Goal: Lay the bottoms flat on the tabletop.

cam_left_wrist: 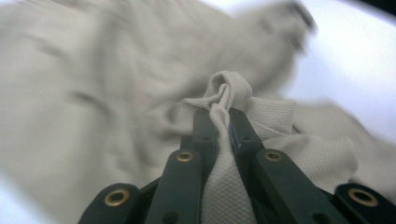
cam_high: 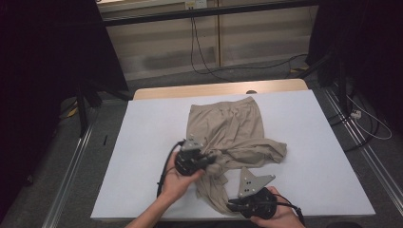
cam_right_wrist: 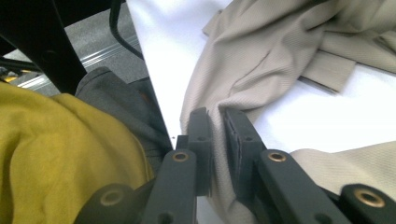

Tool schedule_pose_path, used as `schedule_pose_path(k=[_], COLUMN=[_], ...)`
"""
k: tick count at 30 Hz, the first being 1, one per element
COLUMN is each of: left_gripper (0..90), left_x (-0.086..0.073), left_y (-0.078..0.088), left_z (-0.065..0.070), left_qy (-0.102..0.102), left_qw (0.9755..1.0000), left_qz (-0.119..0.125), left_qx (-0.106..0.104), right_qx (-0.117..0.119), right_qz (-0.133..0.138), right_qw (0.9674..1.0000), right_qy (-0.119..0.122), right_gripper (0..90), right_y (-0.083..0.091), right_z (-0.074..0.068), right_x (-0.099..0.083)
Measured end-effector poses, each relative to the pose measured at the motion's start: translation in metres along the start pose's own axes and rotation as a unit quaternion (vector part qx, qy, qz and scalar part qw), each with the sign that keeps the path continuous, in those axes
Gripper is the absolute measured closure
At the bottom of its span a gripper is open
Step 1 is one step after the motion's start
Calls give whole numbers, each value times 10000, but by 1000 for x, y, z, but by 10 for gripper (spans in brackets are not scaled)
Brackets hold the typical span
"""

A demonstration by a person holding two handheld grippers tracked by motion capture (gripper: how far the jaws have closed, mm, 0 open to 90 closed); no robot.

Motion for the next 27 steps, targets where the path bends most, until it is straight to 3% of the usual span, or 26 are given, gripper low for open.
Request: schedule_pose_path(k=[2, 4, 7, 10, 14, 15, 17, 19, 22, 25, 27], left_gripper=[841, 842, 841, 838, 818, 799, 693, 583, 435, 372, 350], left_x=[12, 19, 19, 13, 8, 6, 2, -3, -5, -8, -15], left_y=[11, 17, 15, 8, 3, 3, 2, 3, 11, 22, 30], left_z=[-23, -39, -53, -59, -61, -62, -65, -64, -63, -59, -53], left_qy=[281, 407, 574, 652, 633, 643, 679, 652, 628, 499, 426], left_qw=[9991, 9981, 9971, 9966, 9964, 9962, 9956, 9957, 9954, 9959, 9962], left_qz=[258, 390, 346, 263, 150, 111, 34, -2, 10, 29, 23], left_qx=[196, 264, 363, 431, 544, 576, 641, 658, 725, 760, 759], right_qx=[10, -12, 16, 210, 512, 523, 429, 198, -123, -872, -1063], right_qz=[13, 102, 304, 435, 391, 396, 384, 442, 682, 534, 426], right_qw=[10000, 9999, 9995, 9987, 9979, 9978, 9983, 9988, 9975, 9947, 9931], right_qy=[41, 88, -21, -176, 7, 48, 102, 113, -125, -107, -246], right_gripper=[819, 817, 814, 842, 859, 845, 710, 636, 559, 528, 430], right_y=[1, 3, 8, 3, -18, -23, -29, -29, -18, -12, -17], right_z=[-2, -2, 0, -2, -21, -23, -20, -4, 26, 66, 82], right_x=[2, 6, 15, 25, 43, 48, 55, 62, 68, 64, 60])
Point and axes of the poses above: each handheld gripper's, and its own axes: y roughly backward along the jaws, x roughly out of its top, z roughly to its right, the point moved 9 cm from there along -y, roughly forward along the jaws, and after that the axes turned 4 degrees about x, right-handed, at the moved point
